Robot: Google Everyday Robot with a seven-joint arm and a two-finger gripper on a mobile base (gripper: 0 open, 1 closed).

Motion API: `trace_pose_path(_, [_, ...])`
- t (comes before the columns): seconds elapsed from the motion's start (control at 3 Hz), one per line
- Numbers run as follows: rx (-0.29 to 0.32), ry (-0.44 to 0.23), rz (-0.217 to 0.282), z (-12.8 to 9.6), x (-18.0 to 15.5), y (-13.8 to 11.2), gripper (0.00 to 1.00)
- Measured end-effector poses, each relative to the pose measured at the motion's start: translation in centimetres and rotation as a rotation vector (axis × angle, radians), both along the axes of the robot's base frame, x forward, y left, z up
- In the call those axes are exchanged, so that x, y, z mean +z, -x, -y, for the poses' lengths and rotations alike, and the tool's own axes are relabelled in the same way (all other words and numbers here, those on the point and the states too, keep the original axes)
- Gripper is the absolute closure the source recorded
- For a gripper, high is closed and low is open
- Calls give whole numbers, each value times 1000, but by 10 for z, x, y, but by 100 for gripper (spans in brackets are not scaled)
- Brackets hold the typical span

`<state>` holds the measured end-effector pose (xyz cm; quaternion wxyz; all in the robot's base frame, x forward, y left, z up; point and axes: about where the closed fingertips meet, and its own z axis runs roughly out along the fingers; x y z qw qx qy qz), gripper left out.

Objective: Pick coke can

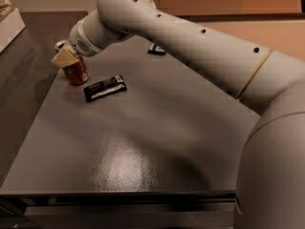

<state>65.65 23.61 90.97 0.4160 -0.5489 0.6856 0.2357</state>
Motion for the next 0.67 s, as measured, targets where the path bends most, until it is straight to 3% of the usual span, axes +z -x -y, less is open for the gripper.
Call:
trace_pose_path(0.33, [3, -29, 12, 13, 20, 4, 87])
trace_pose_path(0.67, [3, -64, 10, 42, 54, 12, 100])
